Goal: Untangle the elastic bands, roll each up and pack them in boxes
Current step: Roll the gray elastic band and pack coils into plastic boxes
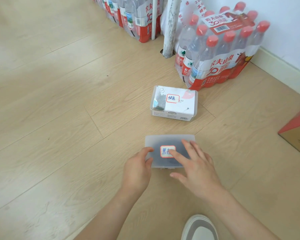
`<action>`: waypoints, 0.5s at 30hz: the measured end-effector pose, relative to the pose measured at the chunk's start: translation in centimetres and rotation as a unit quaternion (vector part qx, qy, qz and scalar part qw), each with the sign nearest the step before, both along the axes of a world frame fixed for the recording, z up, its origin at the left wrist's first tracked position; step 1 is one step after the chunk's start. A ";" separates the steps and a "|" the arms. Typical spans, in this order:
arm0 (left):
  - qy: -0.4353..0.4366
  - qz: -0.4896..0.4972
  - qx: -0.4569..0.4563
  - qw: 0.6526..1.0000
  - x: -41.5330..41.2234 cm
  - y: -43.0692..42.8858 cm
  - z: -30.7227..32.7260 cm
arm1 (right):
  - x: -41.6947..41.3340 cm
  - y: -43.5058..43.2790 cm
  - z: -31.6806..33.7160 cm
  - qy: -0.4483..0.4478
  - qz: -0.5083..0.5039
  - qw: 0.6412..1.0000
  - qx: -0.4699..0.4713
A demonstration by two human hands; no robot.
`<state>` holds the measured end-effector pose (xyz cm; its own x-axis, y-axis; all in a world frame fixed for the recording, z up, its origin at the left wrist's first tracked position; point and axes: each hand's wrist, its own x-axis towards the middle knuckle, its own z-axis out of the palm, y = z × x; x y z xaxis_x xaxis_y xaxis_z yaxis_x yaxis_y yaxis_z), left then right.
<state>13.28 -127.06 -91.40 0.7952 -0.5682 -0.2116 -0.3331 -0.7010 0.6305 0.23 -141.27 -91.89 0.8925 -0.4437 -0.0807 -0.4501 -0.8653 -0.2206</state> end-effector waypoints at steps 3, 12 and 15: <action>0.001 -0.073 -0.044 0.996 -0.9 -3.7 0.0 | -0.6 -1.8 0.4 0.018 -0.072 0.997 0.000; -0.173 -0.198 0.138 0.955 4.9 -13.7 0.1 | -3.3 -10.8 0.9 0.062 -0.246 0.967 -0.010; -0.135 -0.210 0.168 0.954 8.7 -13.9 -1.0 | -2.5 -13.4 0.6 0.040 -0.242 0.969 -0.005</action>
